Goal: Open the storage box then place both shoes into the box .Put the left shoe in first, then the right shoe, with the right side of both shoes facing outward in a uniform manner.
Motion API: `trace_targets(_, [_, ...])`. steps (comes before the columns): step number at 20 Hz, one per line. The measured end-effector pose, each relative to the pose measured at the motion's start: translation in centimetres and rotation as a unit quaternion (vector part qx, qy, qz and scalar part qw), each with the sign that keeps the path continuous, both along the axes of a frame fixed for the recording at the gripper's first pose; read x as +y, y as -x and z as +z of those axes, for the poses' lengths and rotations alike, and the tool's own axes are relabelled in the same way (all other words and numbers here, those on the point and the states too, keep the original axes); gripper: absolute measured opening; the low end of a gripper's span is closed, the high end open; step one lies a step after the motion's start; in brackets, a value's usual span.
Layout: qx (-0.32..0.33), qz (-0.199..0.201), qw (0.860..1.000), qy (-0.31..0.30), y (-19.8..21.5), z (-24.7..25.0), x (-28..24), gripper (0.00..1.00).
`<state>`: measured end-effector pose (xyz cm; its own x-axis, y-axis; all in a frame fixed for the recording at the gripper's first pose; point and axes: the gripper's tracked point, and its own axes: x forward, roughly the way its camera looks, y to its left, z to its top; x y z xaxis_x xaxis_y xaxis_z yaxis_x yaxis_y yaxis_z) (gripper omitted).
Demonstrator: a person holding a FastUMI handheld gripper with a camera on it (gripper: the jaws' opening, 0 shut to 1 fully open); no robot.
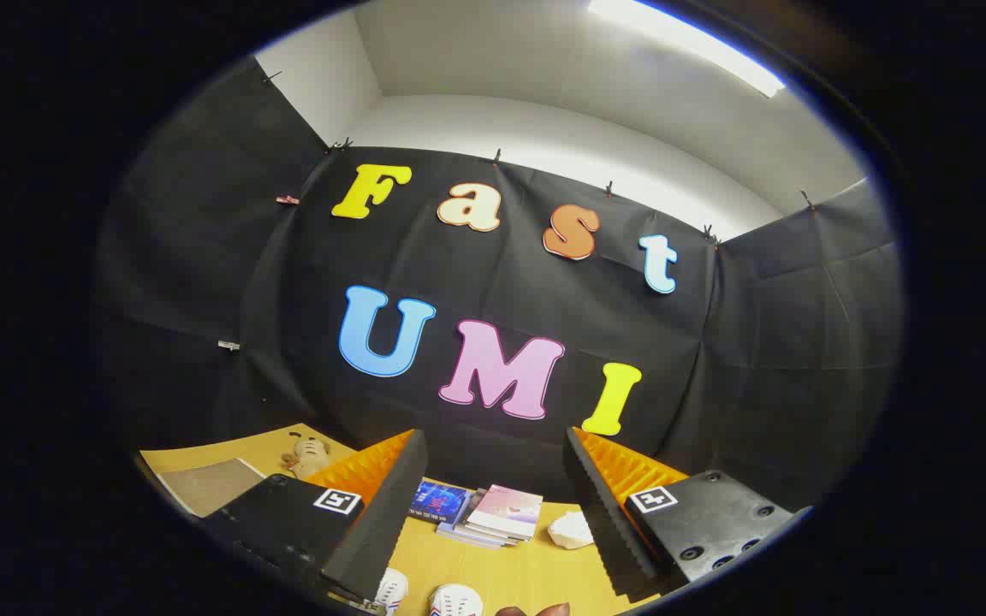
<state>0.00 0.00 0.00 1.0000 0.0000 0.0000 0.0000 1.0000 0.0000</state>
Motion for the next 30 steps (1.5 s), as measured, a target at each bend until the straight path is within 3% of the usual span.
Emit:
trace_targets(12, [0.001,0.03,0.999,0.014,1.1,0.3,2.0,0.97])
trace_targets(21, [0.006,0.029,1.0,0.006,2.0,-0.1,1.5,0.97])
trace_targets(24, [0.035,0.103,0.994,-0.028,2.1,-1.3,4.6,0.97])
trace_targets(26, [0.06,0.162,0.983,-0.066,2.5,-2.2,7.0,0.97])
trace_targets(30, [0.099,0.275,0.944,-0.151,3.5,-4.1,11.3,0.98])
